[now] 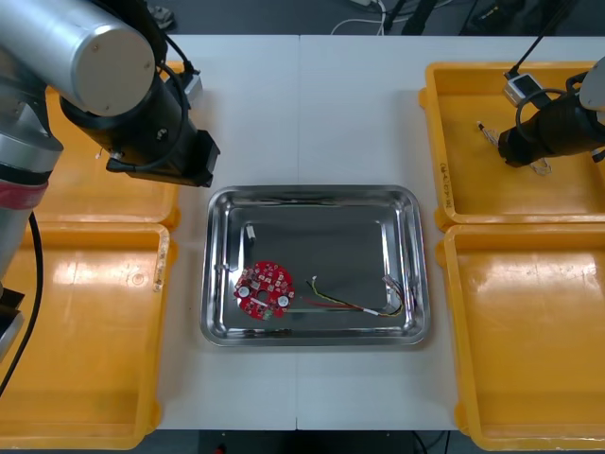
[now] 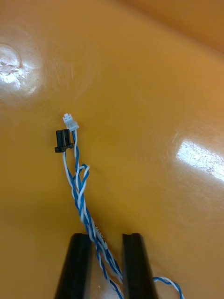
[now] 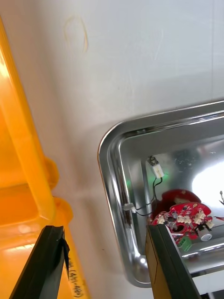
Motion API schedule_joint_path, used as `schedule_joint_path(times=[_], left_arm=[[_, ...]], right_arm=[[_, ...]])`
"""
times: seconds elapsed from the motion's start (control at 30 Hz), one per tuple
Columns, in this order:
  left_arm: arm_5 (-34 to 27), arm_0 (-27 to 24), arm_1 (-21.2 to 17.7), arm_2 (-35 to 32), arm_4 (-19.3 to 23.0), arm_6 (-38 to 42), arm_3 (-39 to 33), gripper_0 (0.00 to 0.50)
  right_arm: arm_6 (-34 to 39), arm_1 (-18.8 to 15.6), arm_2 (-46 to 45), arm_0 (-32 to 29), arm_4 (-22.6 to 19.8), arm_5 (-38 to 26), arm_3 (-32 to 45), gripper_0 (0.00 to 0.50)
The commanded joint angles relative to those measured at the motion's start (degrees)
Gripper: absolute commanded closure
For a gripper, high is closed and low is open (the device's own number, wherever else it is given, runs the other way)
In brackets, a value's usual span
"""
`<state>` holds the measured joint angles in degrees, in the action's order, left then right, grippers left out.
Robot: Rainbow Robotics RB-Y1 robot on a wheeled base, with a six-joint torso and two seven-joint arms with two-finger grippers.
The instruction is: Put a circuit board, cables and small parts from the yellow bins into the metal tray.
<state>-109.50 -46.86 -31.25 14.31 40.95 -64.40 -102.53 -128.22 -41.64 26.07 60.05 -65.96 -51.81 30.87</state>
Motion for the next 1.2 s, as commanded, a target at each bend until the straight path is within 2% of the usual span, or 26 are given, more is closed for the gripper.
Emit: schedule_joint_path(times=[0.03,0.33,0.5,0.7,0.9,1.07,1.2], left_arm=[[-0.5,-3.4,-2.1,-4.5,0.9,-12.0,1.0,0.0],[-0.5,-6.0,-3.8,-8.3,-0.3,-23.5,8.9,0.0],[-0.5,-7.3,-4.9,-10.2,-1.7,-29.8,13.2,0.0],[1.1,-7.8,-6.1,-11.7,-3.5,-37.6,18.4,0.0],[6.8,-7.8,-7.2,-11.9,-5.4,-45.6,23.7,0.0],[11.2,-7.9,-7.2,-11.9,-9.0,-52.5,27.1,0.0],[14.7,-8.0,-7.2,-11.9,-9.3,-55.3,29.8,0.0]], right_arm=[[-1.6,1.0,0.3,-1.3,-0.3,0.5,0.6,0.5],[-2.9,0.9,-1.4,0.0,-0.4,0.4,1.3,0.5],[-2.6,0.2,-3.1,1.4,0.7,-2.9,2.9,0.5],[-2.3,-0.1,-9.2,1.7,7.4,-9.5,6.5,0.5],[-1.6,-0.4,-14.6,1.7,12.5,-16.0,10.3,0.5],[-0.5,-0.4,-19.0,1.7,17.3,-23.0,14.7,0.5],[2.6,-0.5,-21.5,1.6,19.6,-28.3,17.6,0.5]])
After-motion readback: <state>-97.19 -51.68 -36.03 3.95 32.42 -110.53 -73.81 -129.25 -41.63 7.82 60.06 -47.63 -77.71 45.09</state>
